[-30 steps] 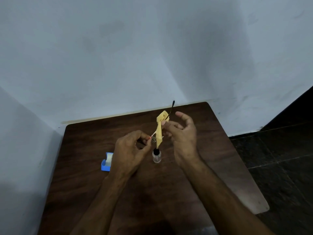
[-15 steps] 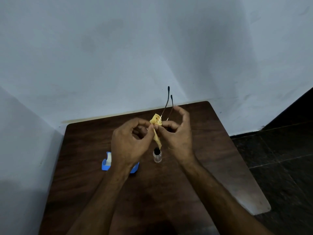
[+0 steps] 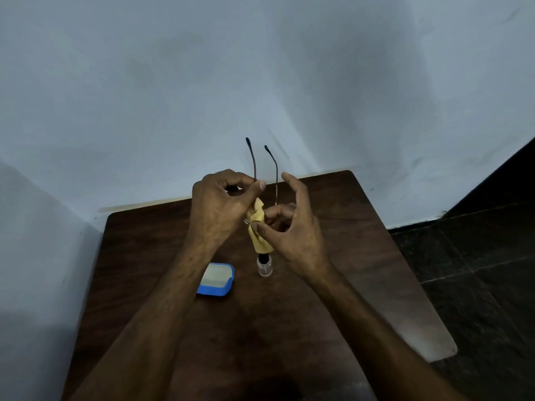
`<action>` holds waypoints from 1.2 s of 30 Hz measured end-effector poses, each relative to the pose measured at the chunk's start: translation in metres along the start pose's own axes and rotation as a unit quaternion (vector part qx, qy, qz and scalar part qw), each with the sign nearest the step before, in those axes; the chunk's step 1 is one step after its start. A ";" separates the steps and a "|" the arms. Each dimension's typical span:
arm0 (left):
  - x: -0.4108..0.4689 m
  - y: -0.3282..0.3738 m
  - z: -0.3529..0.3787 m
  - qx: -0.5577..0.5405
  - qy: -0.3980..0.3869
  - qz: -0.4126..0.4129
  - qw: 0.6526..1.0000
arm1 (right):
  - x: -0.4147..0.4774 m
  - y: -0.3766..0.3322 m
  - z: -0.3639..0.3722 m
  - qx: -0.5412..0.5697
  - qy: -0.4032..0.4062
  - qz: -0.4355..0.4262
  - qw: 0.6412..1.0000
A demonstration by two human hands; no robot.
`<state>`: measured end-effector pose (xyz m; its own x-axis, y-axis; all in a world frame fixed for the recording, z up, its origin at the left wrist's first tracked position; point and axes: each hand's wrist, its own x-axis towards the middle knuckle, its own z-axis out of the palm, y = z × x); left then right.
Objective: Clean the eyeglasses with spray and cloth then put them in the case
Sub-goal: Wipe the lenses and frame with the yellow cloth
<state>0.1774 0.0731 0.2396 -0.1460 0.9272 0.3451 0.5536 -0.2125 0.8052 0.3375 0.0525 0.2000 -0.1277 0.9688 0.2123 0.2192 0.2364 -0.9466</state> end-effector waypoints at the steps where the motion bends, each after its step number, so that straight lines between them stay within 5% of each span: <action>1: 0.000 0.000 0.001 -0.003 0.010 -0.002 1.000 | -0.002 0.002 0.000 -0.007 -0.004 0.001 1.000; 10: -0.011 0.000 0.010 -0.042 0.029 -0.006 0.999 | 0.011 -0.007 -0.003 -0.007 0.066 -0.026 0.998; 19: -0.012 -0.008 0.008 -0.082 0.086 -0.062 0.991 | -0.016 0.007 0.011 -0.064 0.036 0.006 0.997; 36: -0.034 -0.015 0.018 -0.080 0.053 -0.058 0.994 | -0.010 0.019 0.014 0.017 0.062 0.038 0.997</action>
<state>0.1892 0.0505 0.2074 -0.2910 0.9127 0.2870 0.3914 -0.1602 0.9062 0.3294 0.0463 0.1766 0.0090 0.9860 0.1665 0.1903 0.1618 -0.9683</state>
